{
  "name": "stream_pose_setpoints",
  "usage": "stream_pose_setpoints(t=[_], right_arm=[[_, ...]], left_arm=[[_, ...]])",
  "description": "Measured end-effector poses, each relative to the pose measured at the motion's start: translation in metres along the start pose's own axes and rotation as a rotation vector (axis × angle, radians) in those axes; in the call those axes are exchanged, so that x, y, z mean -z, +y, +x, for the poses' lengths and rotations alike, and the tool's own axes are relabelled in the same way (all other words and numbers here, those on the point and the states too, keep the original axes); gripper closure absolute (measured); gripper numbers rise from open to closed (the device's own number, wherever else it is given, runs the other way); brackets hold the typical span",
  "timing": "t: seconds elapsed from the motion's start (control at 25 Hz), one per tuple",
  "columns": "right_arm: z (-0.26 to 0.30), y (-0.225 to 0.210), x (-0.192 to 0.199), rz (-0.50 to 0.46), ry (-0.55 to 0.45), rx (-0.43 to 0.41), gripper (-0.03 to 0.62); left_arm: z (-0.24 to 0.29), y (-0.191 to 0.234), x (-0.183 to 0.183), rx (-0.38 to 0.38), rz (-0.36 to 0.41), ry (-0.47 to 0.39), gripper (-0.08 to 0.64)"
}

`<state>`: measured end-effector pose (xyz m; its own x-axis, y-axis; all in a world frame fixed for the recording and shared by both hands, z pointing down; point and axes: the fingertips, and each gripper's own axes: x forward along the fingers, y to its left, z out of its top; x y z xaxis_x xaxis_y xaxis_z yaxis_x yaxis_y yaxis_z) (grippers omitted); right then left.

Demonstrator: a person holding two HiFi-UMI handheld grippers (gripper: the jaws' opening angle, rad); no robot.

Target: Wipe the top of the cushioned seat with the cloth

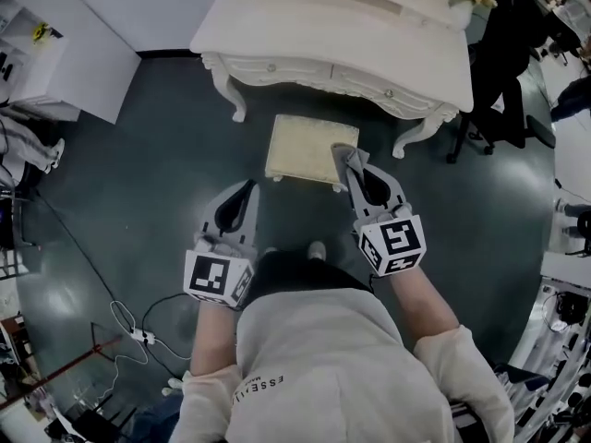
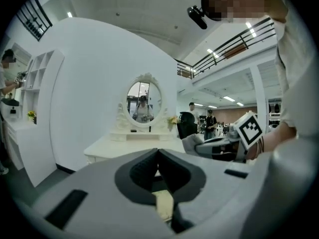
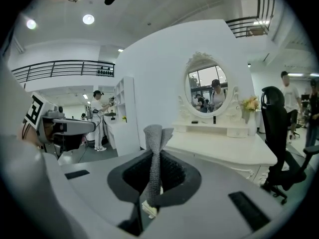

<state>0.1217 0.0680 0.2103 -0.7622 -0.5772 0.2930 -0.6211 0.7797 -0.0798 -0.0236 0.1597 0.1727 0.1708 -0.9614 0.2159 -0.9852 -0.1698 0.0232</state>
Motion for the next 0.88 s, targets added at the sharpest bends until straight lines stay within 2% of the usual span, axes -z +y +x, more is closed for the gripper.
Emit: stream_pose_setpoints(t=[0.24, 0.44, 0.68, 0.88], right_arm=[[0.067, -0.016, 0.012, 0.044, 0.044, 0.016, 0.561], [0.142, -0.033, 0.031, 0.123, 0.114, 0.075, 0.561], [0.227, -0.028, 0.095, 0.192, 0.256, 0.126, 0.561], [0.295, -0.031, 0.165, 0.215, 0.363, 0.151, 0.561]], left_arm=[[0.059, 0.032, 0.021, 0.095, 0.022, 0.053, 0.558], [0.119, 0.078, 0.037, 0.189, 0.023, 0.071, 0.558], [0.168, 0.135, 0.076, 0.288, 0.024, 0.110, 0.558], [0.197, 0.181, 0.134, 0.303, -0.015, 0.153, 0.558]])
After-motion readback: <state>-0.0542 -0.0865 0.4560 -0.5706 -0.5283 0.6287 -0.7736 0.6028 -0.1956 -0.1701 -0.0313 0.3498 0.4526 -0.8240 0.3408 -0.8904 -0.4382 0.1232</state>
